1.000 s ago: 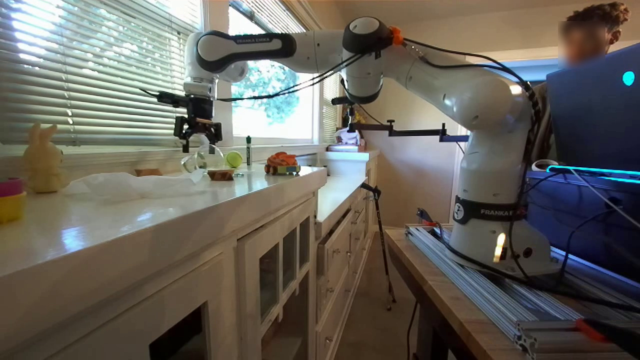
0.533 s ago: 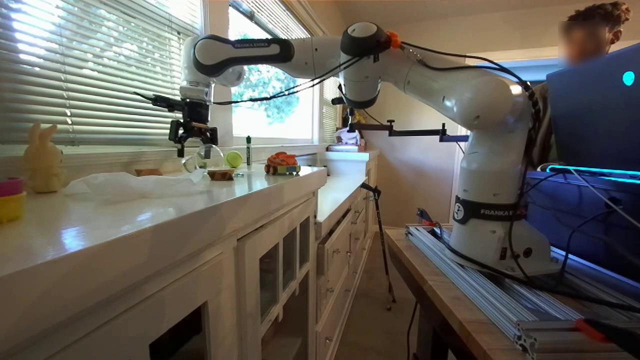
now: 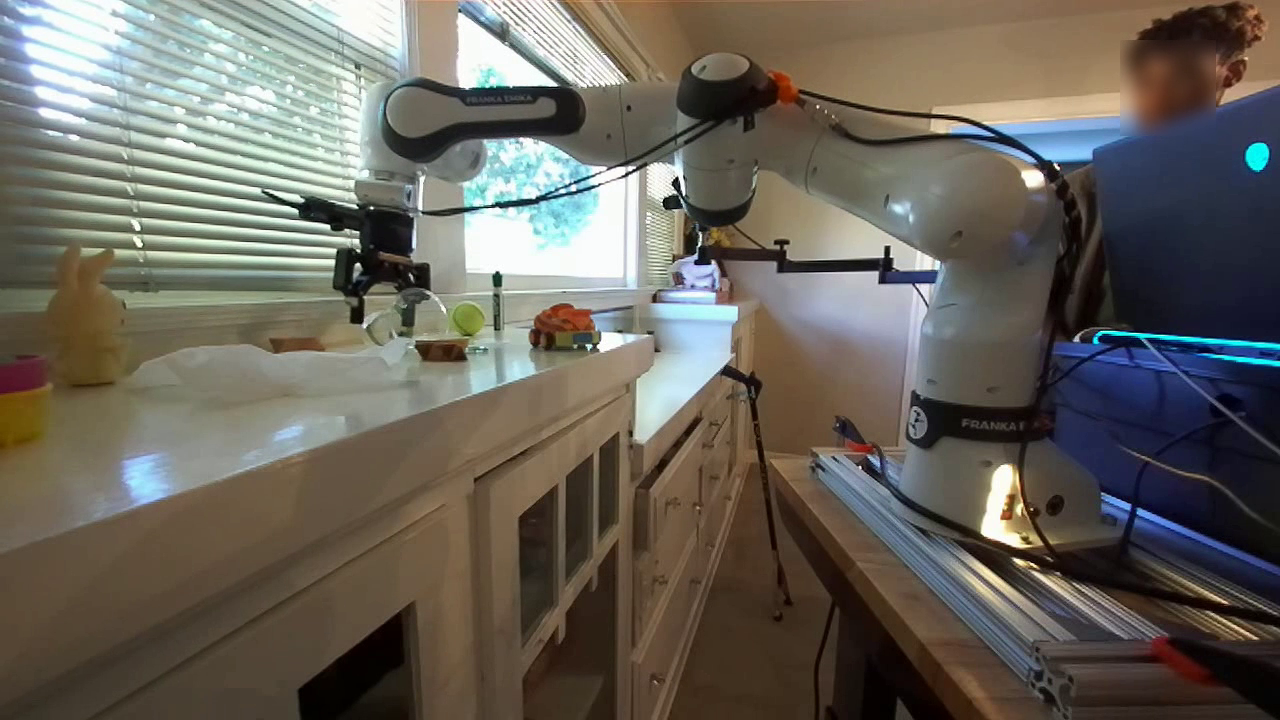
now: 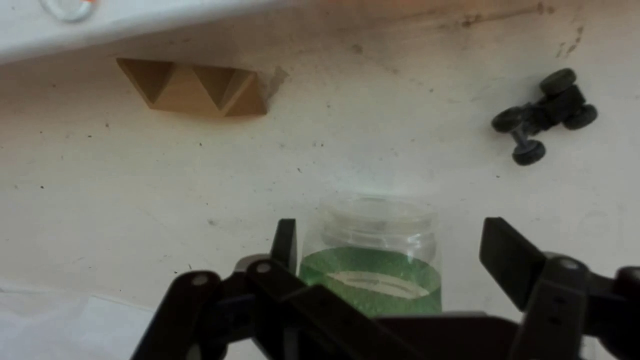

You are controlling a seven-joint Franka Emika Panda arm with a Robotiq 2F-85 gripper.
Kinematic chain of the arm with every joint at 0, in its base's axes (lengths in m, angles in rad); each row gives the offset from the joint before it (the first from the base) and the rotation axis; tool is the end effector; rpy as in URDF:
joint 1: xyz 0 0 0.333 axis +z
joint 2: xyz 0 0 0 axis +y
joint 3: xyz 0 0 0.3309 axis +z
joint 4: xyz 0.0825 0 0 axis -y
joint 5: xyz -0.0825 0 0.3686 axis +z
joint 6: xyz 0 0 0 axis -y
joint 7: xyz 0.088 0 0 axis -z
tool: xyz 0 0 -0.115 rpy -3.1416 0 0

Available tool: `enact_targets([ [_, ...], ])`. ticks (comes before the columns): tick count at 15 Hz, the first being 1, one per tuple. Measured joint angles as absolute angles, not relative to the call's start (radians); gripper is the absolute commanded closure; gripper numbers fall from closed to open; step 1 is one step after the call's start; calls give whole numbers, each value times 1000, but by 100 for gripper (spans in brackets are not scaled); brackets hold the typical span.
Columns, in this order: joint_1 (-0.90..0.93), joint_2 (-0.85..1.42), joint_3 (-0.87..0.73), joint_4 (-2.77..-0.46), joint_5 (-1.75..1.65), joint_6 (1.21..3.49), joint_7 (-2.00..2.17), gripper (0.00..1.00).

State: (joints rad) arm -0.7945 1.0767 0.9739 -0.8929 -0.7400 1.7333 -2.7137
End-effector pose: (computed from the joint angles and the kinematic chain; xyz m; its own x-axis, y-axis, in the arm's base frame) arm 0.7299 -0.2706 0.3649 -0.8619 0.5060 -0.0342 0.5006 0.8596 0.1029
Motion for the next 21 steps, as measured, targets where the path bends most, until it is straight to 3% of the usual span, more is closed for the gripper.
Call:
enact_targets([
  [1,-794,1079,976,-890,-741,1733,-2714,45],
  [3,-794,1086,981,-882,-744,1733,-2714,53],
  [7,-793,1089,982,-873,-750,1733,-2714,54],
  [12,-786,1089,982,-868,-770,1733,-2714,42],
  [14,-774,1088,982,-855,-788,1733,-2714,43],
  [17,-748,1078,976,-831,-823,1733,-2714,52],
  [21,-708,1059,951,-807,-866,1733,-2714,55],
])
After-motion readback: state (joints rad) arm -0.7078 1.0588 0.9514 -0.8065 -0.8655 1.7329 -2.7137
